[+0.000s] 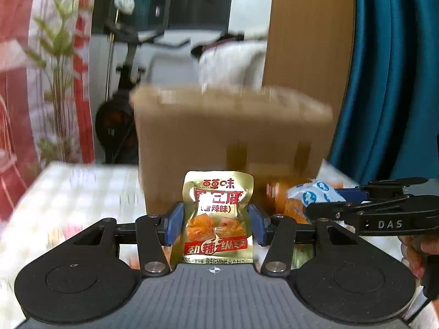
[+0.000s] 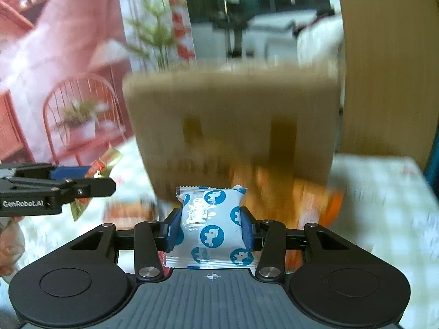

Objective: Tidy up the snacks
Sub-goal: 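Carry both packets over the box and release them with both tools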

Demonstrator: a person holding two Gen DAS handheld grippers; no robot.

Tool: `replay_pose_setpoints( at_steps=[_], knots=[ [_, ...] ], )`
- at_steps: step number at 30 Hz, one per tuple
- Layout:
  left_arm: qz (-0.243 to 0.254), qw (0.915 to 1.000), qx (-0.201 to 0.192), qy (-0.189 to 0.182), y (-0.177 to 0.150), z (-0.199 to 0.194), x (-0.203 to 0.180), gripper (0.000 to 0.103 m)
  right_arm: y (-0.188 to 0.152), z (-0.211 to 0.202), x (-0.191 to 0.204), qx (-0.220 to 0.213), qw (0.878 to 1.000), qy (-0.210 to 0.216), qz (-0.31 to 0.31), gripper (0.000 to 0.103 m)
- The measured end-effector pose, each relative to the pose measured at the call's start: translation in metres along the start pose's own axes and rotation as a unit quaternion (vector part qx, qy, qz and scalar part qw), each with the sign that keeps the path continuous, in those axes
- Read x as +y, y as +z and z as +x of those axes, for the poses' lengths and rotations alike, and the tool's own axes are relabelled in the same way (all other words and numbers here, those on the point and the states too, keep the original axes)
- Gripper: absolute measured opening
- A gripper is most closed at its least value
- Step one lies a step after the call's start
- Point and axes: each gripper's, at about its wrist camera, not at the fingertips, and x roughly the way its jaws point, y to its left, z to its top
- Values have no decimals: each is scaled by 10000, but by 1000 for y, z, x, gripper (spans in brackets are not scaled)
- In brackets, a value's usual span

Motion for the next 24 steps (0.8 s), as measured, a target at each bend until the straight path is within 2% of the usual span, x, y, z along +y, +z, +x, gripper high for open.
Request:
replay_pose_setpoints(
  at_steps=[5, 10, 13, 17, 24],
  knots=[
    [47, 9988, -495, -7, 54, 6, 0, 54, 64, -11, -13, -672, 9974, 55, -256, 41],
    [95, 9959, -896, -37, 101, 30, -9, 54, 116, 6, -36, -948, 9938, -203, -537, 41],
    [14, 9961, -887, -32, 125, 60, -14, 54, 137, 30, -53, -905, 9937, -398, -534, 41],
    [-16, 9974, -725, -18, 141, 96, -22, 54, 149, 58, -64, -749, 9940, -583, -545, 41],
    [39, 9993, -366, -87, 142, 129, -20, 58, 137, 87, -70, -412, 9952, -750, -478, 42]
  ],
)
